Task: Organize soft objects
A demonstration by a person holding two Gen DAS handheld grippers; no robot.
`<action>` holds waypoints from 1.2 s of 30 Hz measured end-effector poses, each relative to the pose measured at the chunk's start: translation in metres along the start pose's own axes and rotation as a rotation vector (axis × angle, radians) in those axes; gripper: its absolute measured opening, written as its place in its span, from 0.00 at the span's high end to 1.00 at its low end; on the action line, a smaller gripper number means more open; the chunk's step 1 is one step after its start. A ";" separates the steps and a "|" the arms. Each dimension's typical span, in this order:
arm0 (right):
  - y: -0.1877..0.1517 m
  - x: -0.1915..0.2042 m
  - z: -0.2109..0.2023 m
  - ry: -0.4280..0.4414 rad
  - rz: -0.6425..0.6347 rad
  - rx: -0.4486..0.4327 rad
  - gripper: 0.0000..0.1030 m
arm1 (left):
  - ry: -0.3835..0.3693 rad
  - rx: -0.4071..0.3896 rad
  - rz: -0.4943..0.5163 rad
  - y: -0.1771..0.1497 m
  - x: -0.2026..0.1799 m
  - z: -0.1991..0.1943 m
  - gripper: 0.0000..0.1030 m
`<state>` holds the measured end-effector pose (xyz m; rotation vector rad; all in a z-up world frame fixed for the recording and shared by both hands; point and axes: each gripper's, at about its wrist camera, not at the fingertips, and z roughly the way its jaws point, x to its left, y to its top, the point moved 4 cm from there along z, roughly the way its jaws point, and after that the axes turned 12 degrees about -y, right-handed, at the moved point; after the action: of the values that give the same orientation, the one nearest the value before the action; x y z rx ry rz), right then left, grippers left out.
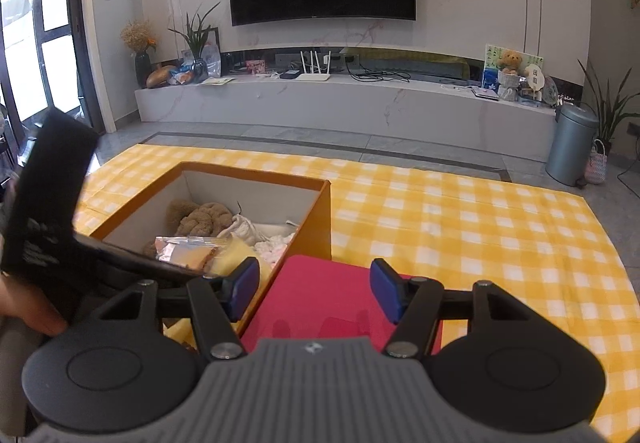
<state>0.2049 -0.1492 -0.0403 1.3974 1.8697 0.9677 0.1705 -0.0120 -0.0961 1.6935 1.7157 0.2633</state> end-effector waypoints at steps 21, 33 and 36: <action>0.004 -0.009 -0.043 -0.139 -0.023 -0.010 0.14 | 0.206 -0.233 0.262 0.008 -0.042 -0.088 0.13; -0.030 -0.004 -0.073 -0.100 0.054 -0.036 0.11 | 0.100 -0.413 0.250 -0.015 -0.056 -0.129 0.10; -0.028 -0.006 -0.077 -0.110 0.053 -0.087 0.11 | 0.095 -0.459 0.238 -0.024 -0.052 -0.131 0.07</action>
<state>0.1290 -0.1751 -0.0211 1.4257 1.6987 0.9664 0.0678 -0.0214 0.0034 1.5502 1.3788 0.7947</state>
